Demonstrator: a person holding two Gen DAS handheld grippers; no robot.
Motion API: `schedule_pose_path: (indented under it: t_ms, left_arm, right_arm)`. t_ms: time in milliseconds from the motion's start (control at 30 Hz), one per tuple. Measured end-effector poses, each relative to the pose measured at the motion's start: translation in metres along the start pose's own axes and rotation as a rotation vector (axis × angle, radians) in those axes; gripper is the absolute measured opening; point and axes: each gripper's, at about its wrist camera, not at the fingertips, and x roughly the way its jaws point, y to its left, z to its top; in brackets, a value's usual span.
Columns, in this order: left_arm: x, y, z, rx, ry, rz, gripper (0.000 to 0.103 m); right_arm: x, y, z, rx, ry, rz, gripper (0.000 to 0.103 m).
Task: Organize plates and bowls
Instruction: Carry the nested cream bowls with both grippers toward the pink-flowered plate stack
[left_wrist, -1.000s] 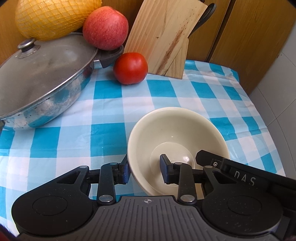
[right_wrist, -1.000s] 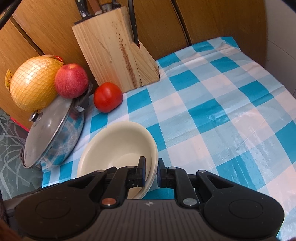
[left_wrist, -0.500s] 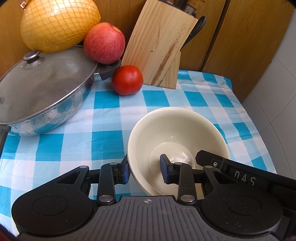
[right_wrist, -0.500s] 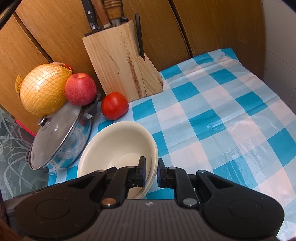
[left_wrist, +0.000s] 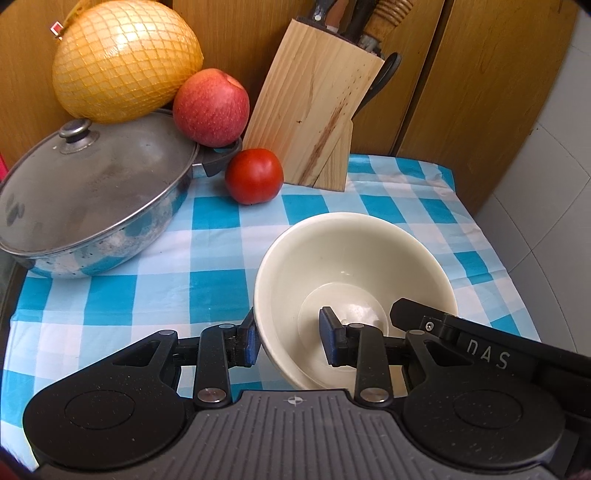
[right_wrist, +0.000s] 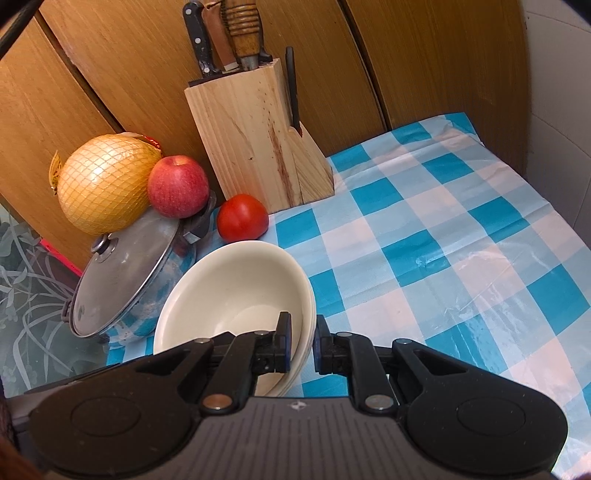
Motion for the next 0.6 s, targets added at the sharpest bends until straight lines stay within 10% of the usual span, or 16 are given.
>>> schedule_pose_path:
  t_ms: [600]
  left_arm:
    - [-0.032, 0.003, -0.008, 0.002, -0.048, 0.002, 0.04]
  right_arm:
    - [-0.025, 0.014, -0.008, -0.022, -0.026, 0.025, 0.013]
